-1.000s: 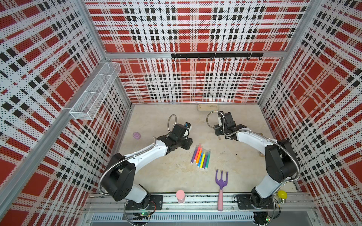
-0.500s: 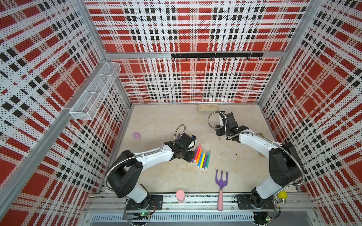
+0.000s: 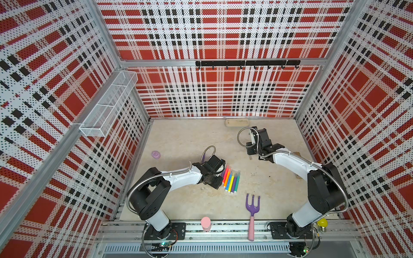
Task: Remove pen caps from pens
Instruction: Pick up the pen from the center of the table.
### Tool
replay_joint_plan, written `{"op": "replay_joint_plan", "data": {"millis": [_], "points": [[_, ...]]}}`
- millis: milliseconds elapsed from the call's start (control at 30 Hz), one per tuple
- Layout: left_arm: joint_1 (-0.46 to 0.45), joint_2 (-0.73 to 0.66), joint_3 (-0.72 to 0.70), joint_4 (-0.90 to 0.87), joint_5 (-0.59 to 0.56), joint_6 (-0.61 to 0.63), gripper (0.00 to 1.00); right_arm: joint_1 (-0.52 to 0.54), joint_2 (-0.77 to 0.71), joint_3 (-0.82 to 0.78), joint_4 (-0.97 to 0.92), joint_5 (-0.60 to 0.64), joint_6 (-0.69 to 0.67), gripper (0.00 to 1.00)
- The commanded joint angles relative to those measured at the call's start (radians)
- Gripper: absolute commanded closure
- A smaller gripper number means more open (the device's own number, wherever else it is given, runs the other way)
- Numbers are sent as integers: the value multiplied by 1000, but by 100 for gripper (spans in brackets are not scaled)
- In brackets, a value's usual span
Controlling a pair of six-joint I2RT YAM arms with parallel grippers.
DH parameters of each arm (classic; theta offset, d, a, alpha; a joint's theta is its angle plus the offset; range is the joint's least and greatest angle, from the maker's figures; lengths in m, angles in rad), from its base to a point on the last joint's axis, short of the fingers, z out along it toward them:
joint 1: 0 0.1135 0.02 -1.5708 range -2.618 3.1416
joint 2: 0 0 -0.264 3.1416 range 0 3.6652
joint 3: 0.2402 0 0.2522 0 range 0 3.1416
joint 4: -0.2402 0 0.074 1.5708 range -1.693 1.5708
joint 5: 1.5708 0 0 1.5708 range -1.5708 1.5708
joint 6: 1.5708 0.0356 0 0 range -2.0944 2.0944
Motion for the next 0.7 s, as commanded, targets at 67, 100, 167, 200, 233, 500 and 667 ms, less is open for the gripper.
{"op": "replay_joint_plan", "data": {"millis": [67, 100, 167, 200, 233, 500, 667], "points": [[-11, 52, 34, 14, -6, -5, 53, 4, -13, -4, 52, 5, 1, 52], [-12, 60, 37, 16, -6, -4, 54, 4, -13, -5, 53, 6, 1, 52], [-12, 74, 43, 19, -4, -7, 55, 4, -14, -8, 53, 7, 1, 52], [-12, 81, 48, 18, -2, -5, 56, 4, -16, -12, 54, 9, 0, 52], [-12, 87, 52, 12, -2, -6, 57, 4, -18, -15, 56, 11, 0, 52], [-12, 104, 60, -38, -30, -9, 63, 3, -28, -26, 63, 24, -2, 52], [-15, 102, 50, -66, -51, -11, 67, 3, -20, -25, 69, 23, -5, 52]]}}
